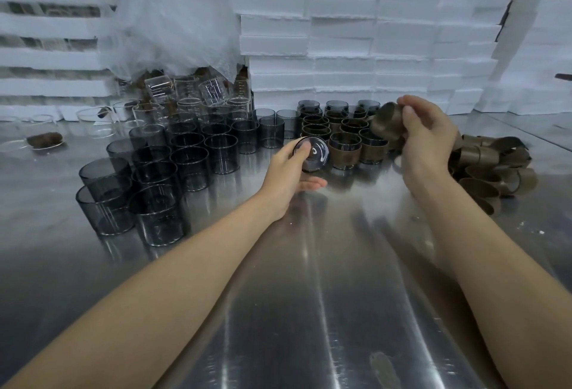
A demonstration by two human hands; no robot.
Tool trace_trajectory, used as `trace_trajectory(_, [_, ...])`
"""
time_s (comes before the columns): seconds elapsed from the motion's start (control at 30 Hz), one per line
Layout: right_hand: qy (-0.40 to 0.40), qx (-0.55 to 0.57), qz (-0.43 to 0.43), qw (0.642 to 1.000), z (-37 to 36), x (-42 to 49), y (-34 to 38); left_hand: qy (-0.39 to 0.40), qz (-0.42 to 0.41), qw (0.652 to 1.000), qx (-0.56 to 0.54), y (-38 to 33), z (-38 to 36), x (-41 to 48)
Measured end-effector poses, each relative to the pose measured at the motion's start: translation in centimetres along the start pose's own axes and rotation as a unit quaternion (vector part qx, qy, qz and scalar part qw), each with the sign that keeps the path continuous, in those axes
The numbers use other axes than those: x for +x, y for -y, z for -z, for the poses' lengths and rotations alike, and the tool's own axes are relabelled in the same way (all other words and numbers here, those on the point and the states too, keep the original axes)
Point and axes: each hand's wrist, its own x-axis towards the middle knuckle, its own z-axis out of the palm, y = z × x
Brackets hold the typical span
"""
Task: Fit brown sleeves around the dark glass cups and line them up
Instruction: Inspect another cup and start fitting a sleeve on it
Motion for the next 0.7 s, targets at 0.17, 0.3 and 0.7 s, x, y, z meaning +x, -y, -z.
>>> trace_trajectory(0.17, [0.105, 0.175, -0.118, 0.972, -0.9, -0.3, 0.1, 0.022, 0.023, 0.999, -0.036, 0.1, 0.2, 0.1])
trace_trajectory(0.3, [0.152, 0.012, -0.057, 0.987, -1.3, -1.4, -0.6, 0.039, 0.016, 0.999, -0.017, 0.2, 0.2, 0.1])
trace_trajectory(0.7, [0.278, -0.291, 0.285, 0.870, -2.0, -3.5, -1.0, 0.014, 0.017, 0.999, -0.040, -0.1, 0.1, 0.0])
